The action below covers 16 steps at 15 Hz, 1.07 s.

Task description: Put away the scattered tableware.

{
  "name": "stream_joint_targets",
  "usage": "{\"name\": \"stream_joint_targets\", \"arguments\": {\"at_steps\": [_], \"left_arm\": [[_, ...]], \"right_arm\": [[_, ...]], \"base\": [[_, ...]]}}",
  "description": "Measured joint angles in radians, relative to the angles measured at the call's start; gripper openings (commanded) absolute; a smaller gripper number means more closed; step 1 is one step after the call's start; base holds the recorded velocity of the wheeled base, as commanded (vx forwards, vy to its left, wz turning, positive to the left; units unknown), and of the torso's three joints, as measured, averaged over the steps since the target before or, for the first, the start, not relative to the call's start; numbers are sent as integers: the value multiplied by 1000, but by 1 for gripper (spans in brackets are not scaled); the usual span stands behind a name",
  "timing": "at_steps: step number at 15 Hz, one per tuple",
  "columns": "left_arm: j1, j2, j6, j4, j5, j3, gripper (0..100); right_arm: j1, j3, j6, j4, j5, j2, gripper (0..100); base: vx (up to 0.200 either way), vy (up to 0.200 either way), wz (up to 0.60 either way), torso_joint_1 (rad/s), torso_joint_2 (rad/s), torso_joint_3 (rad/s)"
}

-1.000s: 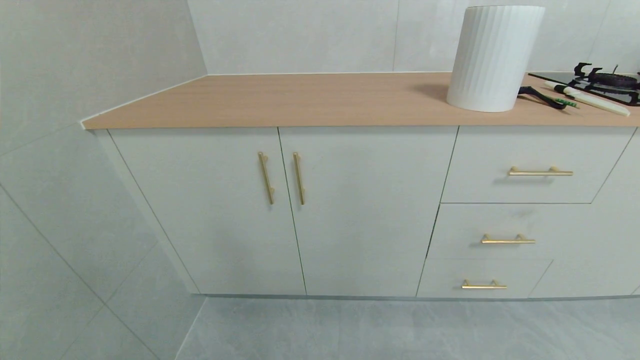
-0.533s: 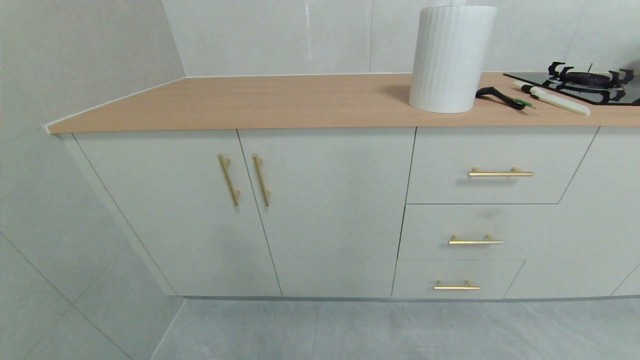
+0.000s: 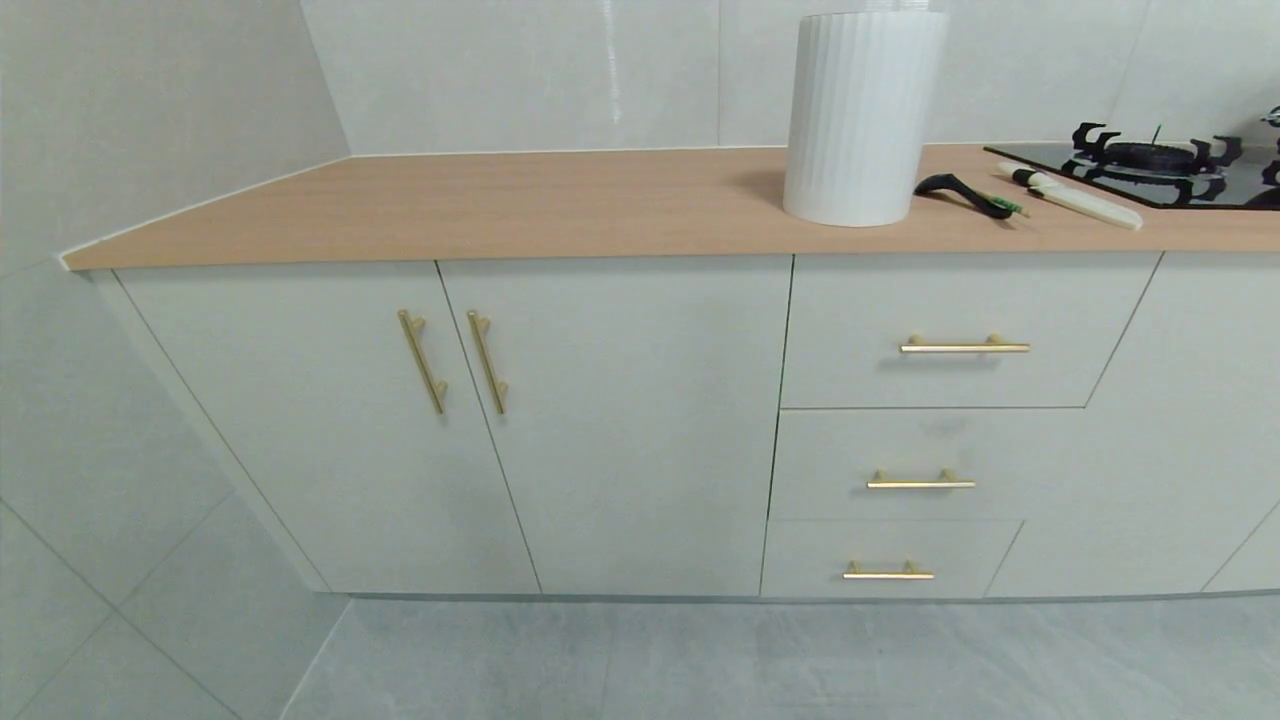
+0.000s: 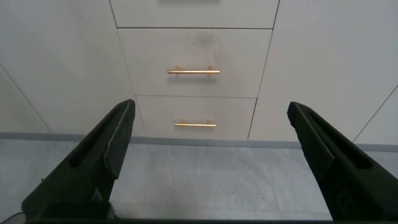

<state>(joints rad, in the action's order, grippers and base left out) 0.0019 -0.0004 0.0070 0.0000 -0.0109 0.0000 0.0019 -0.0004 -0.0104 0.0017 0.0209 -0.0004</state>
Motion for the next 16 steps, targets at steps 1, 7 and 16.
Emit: {"name": "stream_joint_targets", "arguments": {"at_steps": [1,7,16], "left_arm": [[-1,0,-1,0,0,0,100],[0,0,-2,0,0,0,100],[0,0,-2,0,-1,0,100]], "right_arm": [[-1,0,0,0,0,0,100],[0,0,0,0,0,0,100],[-1,0,0,0,0,0,100]], "base": [[0,0,-600,2,2,7],[0,0,-100,1,0,0],[133,0,0,1,-1,0]]}}
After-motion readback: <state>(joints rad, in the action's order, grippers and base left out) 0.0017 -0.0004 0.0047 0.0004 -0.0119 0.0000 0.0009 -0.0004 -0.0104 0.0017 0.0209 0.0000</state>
